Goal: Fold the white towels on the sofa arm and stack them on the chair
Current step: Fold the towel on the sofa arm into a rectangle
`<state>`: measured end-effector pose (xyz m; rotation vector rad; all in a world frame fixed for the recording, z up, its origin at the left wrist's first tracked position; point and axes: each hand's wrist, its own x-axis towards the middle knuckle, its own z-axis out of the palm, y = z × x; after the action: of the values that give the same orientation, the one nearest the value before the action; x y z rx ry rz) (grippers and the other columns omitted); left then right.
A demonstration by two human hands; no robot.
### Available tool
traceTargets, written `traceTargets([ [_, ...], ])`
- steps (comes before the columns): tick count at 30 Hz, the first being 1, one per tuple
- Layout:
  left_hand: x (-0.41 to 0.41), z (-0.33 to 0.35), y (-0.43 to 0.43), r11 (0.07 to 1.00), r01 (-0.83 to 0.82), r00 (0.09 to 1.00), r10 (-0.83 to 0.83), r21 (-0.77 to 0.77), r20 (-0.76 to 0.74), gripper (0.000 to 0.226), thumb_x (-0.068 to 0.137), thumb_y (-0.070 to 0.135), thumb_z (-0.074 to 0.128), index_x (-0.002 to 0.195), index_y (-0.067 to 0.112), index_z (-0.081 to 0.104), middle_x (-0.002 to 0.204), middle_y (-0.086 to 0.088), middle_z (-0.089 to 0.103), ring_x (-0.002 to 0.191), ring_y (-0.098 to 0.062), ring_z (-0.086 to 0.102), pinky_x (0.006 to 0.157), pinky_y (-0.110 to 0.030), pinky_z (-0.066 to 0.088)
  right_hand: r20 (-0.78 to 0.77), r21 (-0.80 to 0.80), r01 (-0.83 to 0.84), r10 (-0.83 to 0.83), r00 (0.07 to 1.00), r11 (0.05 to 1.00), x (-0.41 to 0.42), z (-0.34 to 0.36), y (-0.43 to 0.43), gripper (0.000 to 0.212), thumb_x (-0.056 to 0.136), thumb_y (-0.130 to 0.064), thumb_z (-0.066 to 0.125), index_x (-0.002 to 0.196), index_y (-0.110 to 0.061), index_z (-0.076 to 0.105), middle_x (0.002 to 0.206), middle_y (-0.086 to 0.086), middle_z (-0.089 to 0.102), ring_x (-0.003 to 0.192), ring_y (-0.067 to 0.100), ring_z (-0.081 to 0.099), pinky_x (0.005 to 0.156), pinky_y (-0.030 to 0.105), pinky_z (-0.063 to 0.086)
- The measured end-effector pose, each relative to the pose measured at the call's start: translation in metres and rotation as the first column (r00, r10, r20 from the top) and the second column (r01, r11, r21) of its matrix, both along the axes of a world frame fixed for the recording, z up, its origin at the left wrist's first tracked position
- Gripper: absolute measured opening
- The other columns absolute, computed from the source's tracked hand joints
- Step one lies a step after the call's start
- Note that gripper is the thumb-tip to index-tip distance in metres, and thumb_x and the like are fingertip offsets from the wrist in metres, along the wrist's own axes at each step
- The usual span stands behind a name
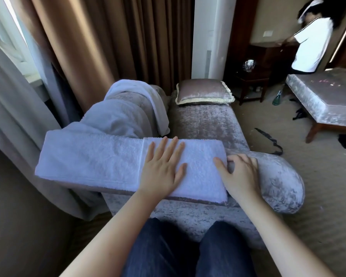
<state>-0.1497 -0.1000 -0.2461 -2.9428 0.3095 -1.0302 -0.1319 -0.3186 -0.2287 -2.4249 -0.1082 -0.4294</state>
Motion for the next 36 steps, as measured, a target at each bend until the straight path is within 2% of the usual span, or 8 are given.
traceTargets([
  [4, 0.001, 0.004, -0.004, 1.000, -0.014, 1.000, 0.014, -0.018, -0.013, 0.056, 0.098, 0.045, 0.034, 0.142, 0.015, 0.049, 0.147, -0.005, 0.048, 0.137, -0.030, 0.043, 0.113, -0.053, 0.025, -0.144, 0.274, -0.072, 0.115, 0.983, 0.959, 0.002, 0.019, 0.018, 0.033, 0.090, -0.039, 0.060, 0.090, -0.010, 0.045, 0.073, -0.002, 0.051, 0.064, 0.017, 0.051, 0.049, 0.028, 0.032],
  [9, 0.018, 0.020, -0.035, 0.997, -0.010, 0.987, -0.001, -0.070, -0.162, 0.061, 0.097, 0.049, 0.028, 0.142, 0.014, 0.050, 0.145, -0.008, 0.049, 0.135, -0.032, 0.045, 0.110, -0.057, 0.030, -0.114, 0.243, 0.000, 0.029, 0.993, 0.970, 0.027, 0.034, -0.013, 0.032, 0.089, -0.035, 0.061, 0.097, -0.006, 0.048, 0.083, 0.006, 0.058, 0.073, 0.028, 0.056, 0.056, 0.032, 0.038],
  [16, 0.051, 0.034, -0.132, 0.998, 0.041, 0.905, -0.055, -0.041, -0.422, 0.088, 0.082, 0.055, -0.011, 0.154, 0.017, 0.021, 0.161, -0.008, 0.021, 0.149, -0.029, 0.014, 0.118, -0.052, 0.003, -0.220, 0.195, 0.146, -0.102, 0.970, 0.970, 0.056, 0.030, -0.103, 0.034, 0.091, -0.027, 0.059, 0.071, -0.014, 0.035, 0.065, 0.001, 0.038, 0.055, 0.017, 0.036, 0.051, 0.030, 0.025],
  [20, 0.049, 0.032, -0.133, 0.996, 0.052, 0.913, -0.077, -0.072, -0.401, 0.083, 0.087, 0.054, -0.003, 0.151, 0.015, 0.033, 0.157, -0.010, 0.031, 0.146, -0.030, 0.023, 0.118, -0.052, 0.009, -0.249, -0.074, 0.154, -0.168, 0.954, 0.985, 0.050, 0.038, -0.101, 0.023, 0.095, -0.032, 0.055, 0.091, -0.011, 0.049, 0.084, 0.008, 0.055, 0.072, 0.025, 0.049, 0.060, 0.034, 0.037],
  [22, 0.047, 0.035, -0.122, 0.972, 0.114, 0.940, -0.173, -0.207, -0.295, 0.068, 0.093, 0.049, 0.018, 0.135, 0.010, 0.055, 0.142, -0.012, 0.053, 0.133, -0.030, 0.047, 0.113, -0.056, 0.027, -0.050, -0.346, 0.201, -0.232, 0.971, 0.916, 0.047, 0.045, -0.085, 0.035, 0.095, -0.032, 0.056, 0.121, -0.010, 0.051, 0.119, 0.010, 0.056, 0.104, 0.030, 0.051, 0.082, 0.040, 0.041],
  [24, 0.046, 0.043, -0.096, 0.940, 0.156, 0.975, -0.195, -0.304, -0.103, 0.051, 0.092, 0.039, 0.034, 0.116, 0.007, 0.067, 0.121, -0.009, 0.067, 0.112, -0.028, 0.062, 0.099, -0.055, 0.046, 0.240, -0.332, 0.165, -0.085, 0.967, 0.929, 0.044, 0.049, -0.058, 0.037, 0.091, -0.023, 0.064, 0.124, -0.009, 0.056, 0.128, 0.008, 0.055, 0.115, 0.033, 0.050, 0.090, 0.045, 0.042],
  [31, 0.009, 0.065, 0.074, 0.931, -0.294, 0.954, 0.298, -0.214, -0.014, 0.023, 0.083, 0.013, 0.071, 0.103, 0.003, 0.067, 0.095, -0.016, 0.068, 0.082, -0.041, 0.063, 0.066, -0.045, 0.050, 0.357, -0.386, -0.126, 0.275, 0.893, 0.914, 0.045, 0.029, 0.056, 0.036, 0.086, -0.029, 0.040, 0.094, -0.010, 0.070, 0.099, 0.003, 0.069, 0.090, 0.026, 0.067, 0.079, 0.034, 0.049],
  [36, -0.019, 0.051, 0.145, 0.849, -0.467, 0.884, 0.456, -0.248, -0.102, 0.029, 0.087, 0.026, 0.049, 0.091, 0.000, 0.063, 0.083, -0.017, 0.059, 0.074, -0.038, 0.055, 0.059, -0.043, 0.046, 0.216, -0.429, -0.170, 0.283, 0.934, 0.887, 0.053, 0.011, 0.070, 0.048, 0.090, -0.033, 0.034, 0.096, -0.011, 0.076, 0.104, 0.005, 0.074, 0.097, 0.024, 0.069, 0.090, 0.034, 0.049],
])
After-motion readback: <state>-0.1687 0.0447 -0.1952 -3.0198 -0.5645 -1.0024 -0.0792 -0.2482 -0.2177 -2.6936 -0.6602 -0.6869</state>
